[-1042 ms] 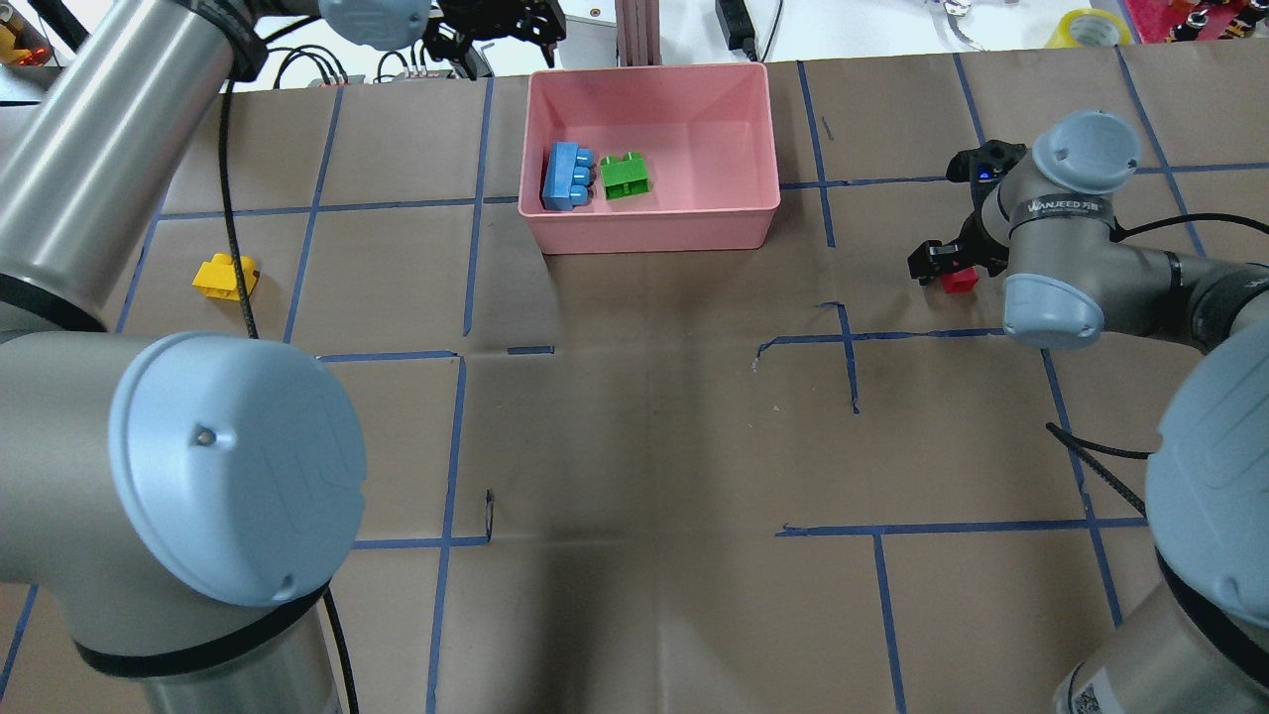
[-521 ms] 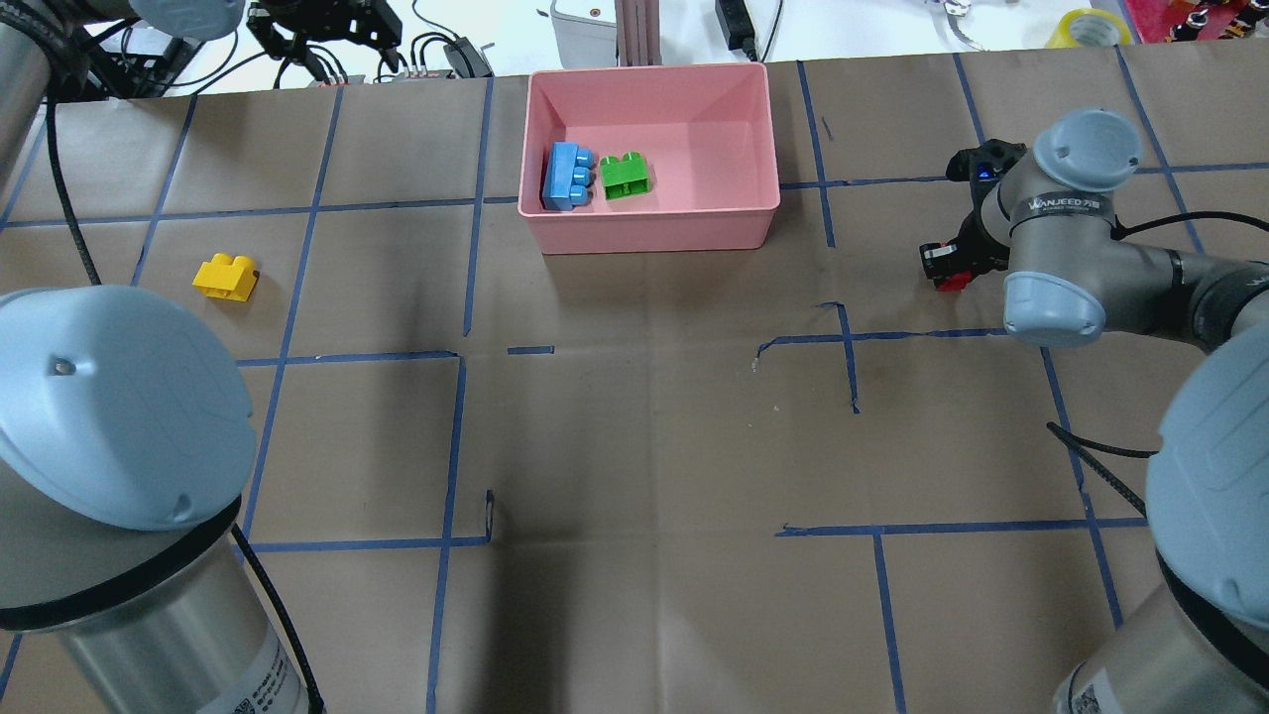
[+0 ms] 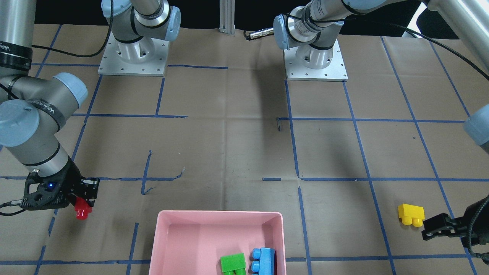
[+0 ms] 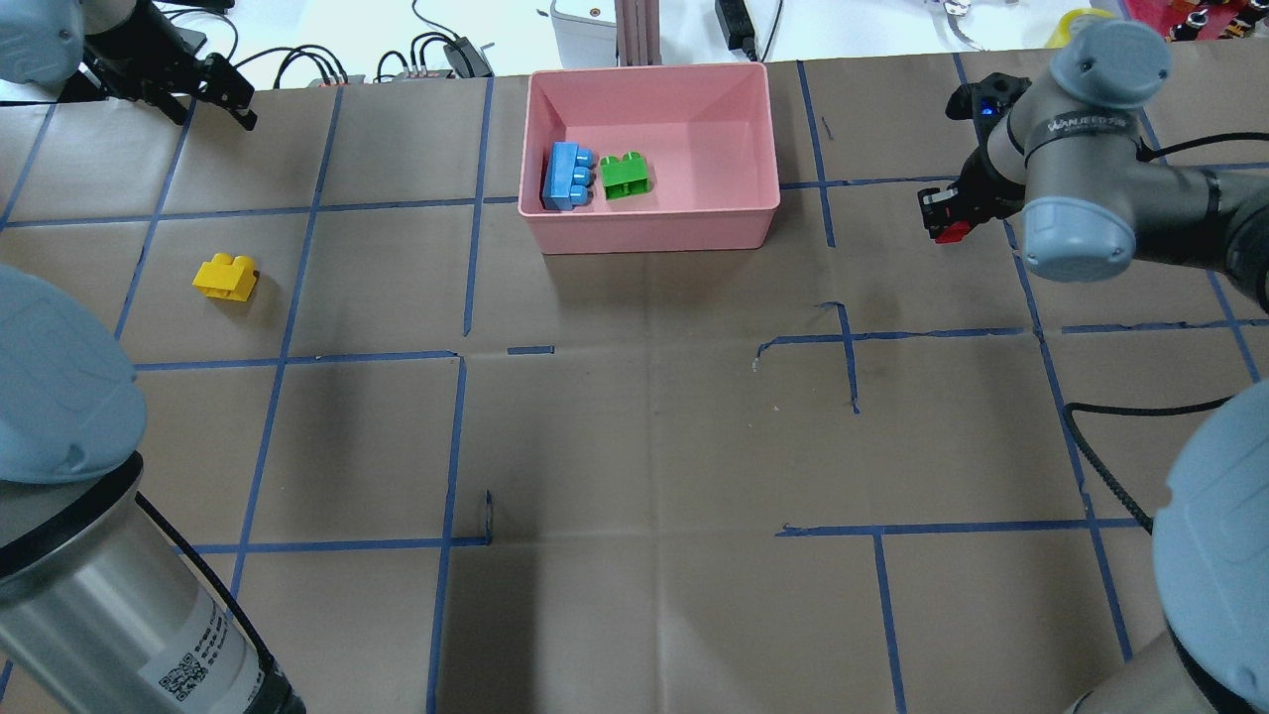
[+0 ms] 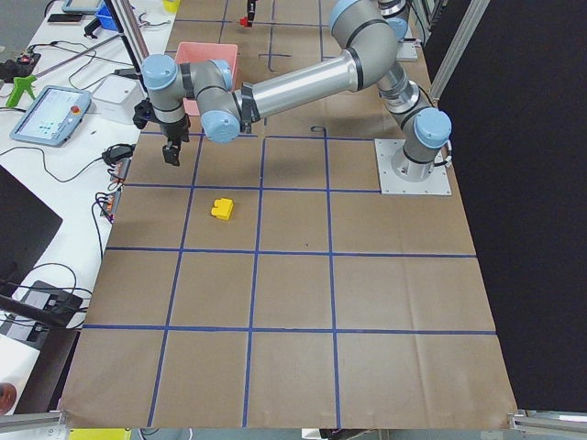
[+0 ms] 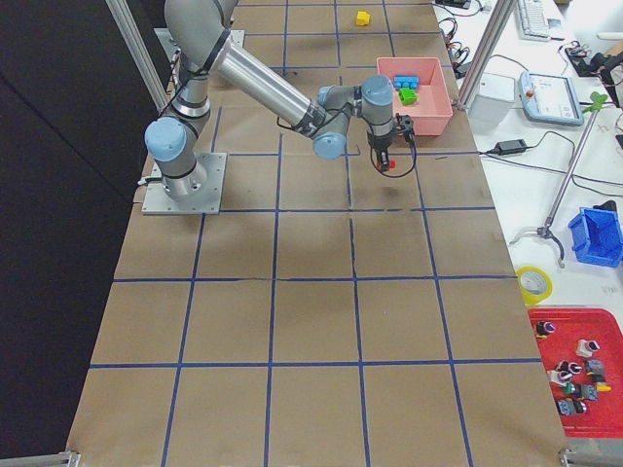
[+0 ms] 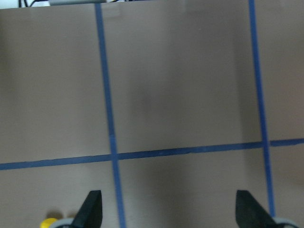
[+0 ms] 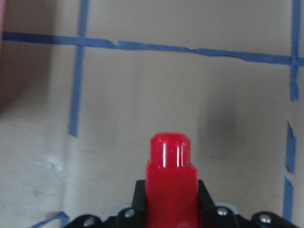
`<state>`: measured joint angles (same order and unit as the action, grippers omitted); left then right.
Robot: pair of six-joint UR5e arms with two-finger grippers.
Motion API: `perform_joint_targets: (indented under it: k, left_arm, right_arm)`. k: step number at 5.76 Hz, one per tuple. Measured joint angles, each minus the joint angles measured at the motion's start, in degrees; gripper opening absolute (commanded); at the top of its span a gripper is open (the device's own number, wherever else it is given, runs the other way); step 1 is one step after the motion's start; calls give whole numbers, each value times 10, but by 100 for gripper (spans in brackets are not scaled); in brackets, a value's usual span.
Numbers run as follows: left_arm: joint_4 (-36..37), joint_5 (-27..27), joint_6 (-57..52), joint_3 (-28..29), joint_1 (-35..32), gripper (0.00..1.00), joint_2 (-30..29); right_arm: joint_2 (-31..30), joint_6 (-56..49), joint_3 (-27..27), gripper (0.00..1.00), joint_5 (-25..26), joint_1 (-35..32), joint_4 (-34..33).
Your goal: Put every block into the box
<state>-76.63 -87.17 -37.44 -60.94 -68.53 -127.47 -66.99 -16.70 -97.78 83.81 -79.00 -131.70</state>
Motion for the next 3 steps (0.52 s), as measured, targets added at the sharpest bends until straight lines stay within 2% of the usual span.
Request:
perform_joint_targets:
  k: [1, 2, 3]
  left_arm:
    - [0, -9, -124, -14, 10, 99, 5]
    - [2, -13, -287, -36, 21, 99, 14]
    - [4, -13, -455, -61, 37, 99, 24]
  right_arm:
    - [12, 28, 84, 7, -42, -32, 93]
    - [51, 63, 182, 8, -75, -71, 167]
    - [114, 96, 290, 8, -89, -113, 197]
